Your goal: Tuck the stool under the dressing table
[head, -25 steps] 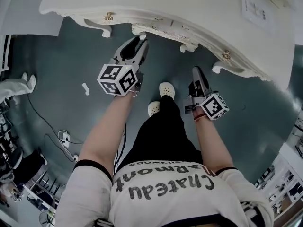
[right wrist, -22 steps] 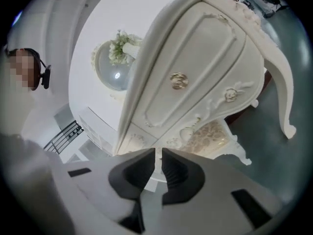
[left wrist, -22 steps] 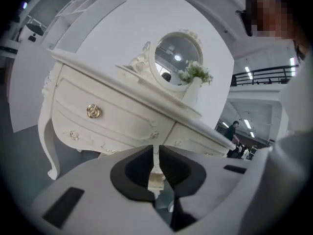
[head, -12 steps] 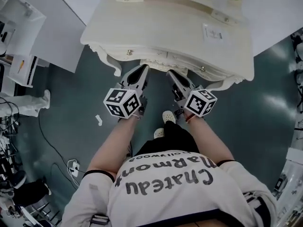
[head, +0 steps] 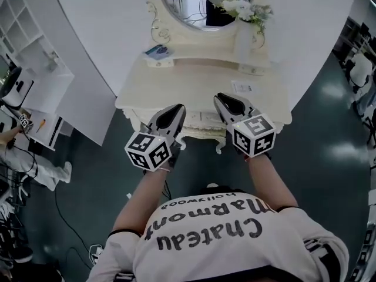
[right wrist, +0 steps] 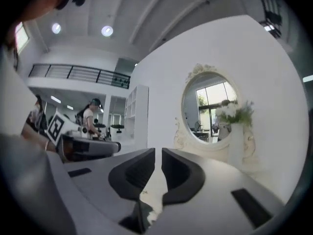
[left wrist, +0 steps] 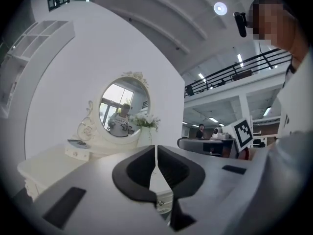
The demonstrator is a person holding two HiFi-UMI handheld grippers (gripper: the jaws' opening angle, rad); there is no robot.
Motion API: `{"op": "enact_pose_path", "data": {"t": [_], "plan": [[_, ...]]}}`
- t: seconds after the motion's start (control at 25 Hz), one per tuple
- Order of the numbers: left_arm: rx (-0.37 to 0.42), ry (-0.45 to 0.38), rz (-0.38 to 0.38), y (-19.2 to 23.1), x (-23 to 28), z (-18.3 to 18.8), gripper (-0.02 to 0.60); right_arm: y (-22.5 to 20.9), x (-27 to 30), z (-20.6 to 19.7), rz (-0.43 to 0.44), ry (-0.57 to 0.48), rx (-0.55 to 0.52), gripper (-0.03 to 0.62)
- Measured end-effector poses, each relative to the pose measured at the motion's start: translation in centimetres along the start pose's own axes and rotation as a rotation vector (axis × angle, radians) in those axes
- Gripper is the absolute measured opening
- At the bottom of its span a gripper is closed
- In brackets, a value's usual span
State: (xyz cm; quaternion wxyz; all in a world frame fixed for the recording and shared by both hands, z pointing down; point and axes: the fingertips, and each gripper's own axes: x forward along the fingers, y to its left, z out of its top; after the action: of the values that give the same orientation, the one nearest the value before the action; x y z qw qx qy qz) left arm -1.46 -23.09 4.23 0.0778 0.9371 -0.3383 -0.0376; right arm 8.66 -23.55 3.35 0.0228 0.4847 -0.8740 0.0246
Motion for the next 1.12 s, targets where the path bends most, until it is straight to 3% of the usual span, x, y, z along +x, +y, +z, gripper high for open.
{"op": "enact_pose_path", "data": {"t": [0.12,0.36,0.52,0.8,1.12], "plan": [[0.001,-0.021,-0.012,-1.9,-1.3,2.5,0.035,0.1,-3.3,2.5,-0.047,-0.004,-0.141,0.051],[0.044,-0.073,-0.004,-4.6,-2.7,4.8,0.035,-0.5,-6.0,3.7,-0.031,-0.054,-0.065,0.051],[0.051,-0.069,-0.050,-7.3,-2.1,6.1,0.035,-0.9,-7.0,4.7,0.006,-0.069,-0.036,0.051],[0.052,-0.033,-0.030,-11.4,-0.2,3.8,0.035,-3.0,-10.3,4.2,0.039,-0.032,-0.025,0.051],[0.016,-0.068,-0.009,-16.0,2.3,2.0,0.035,-6.2,-14.8,2.7,0.075,0.002,-0.022,0.051]]}}
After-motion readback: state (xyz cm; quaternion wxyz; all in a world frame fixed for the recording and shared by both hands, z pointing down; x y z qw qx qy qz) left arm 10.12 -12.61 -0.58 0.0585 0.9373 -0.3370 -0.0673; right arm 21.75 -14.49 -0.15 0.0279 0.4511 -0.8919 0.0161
